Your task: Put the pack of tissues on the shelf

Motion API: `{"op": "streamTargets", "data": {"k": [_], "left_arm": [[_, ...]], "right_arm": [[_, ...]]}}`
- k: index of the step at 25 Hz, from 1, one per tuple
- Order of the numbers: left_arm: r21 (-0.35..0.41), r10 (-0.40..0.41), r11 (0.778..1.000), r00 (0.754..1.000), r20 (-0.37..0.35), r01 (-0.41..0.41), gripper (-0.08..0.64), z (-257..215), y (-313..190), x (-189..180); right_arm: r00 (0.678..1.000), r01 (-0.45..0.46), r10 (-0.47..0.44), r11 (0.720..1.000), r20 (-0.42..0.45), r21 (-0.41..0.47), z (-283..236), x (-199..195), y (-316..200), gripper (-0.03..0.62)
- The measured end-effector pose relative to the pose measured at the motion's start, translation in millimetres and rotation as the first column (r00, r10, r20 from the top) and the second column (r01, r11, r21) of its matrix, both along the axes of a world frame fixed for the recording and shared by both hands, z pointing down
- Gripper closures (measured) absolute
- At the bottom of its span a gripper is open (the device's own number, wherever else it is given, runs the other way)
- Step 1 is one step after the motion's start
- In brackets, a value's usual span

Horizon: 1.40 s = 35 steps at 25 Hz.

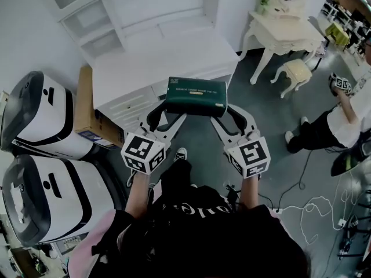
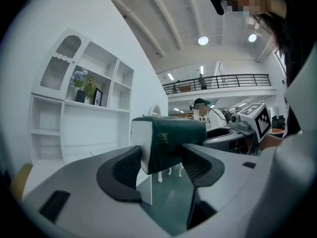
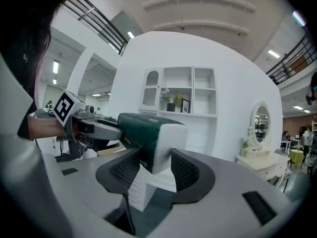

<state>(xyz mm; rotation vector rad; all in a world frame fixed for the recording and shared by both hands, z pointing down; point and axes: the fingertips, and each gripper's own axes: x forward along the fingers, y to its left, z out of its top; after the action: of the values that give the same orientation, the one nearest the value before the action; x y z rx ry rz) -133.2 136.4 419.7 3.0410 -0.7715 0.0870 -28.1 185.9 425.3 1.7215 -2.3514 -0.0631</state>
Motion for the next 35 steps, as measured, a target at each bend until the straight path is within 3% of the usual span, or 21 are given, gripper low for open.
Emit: {"op": "streamTargets", "data": {"k": [12,21,27,35], "left_arm": [[0.005,0.054,0.999,0.998,-0.009,-0.054,0.291,-15.4,-149.9,47.3],[0.009,0.053,0.999,0.999,-0.005,-0.053,0.293,-22.9,-269.9,56.3],[0.052,0.059,0.997,0.998,-0.01,-0.059,0.293,-6.7,-289.0,62.9],[0.013,0.083,0.997,0.996,-0.04,-0.082,0.293,-22.1,-340.9,86.5]], "right_arm": [[0.999,-0.053,0.053,0.999,-0.001,0.008,-16.0,44.6,-144.4,0.373],[0.999,-0.05,0.05,0.999,0.001,0.003,-22.9,54.1,-264.8,0.373],[0.998,-0.062,0.061,0.997,0.005,0.045,-4.4,60.1,-283.2,0.374],[0.996,-0.087,0.087,0.996,-0.019,0.01,-24.8,82.5,-332.3,0.374]]}}
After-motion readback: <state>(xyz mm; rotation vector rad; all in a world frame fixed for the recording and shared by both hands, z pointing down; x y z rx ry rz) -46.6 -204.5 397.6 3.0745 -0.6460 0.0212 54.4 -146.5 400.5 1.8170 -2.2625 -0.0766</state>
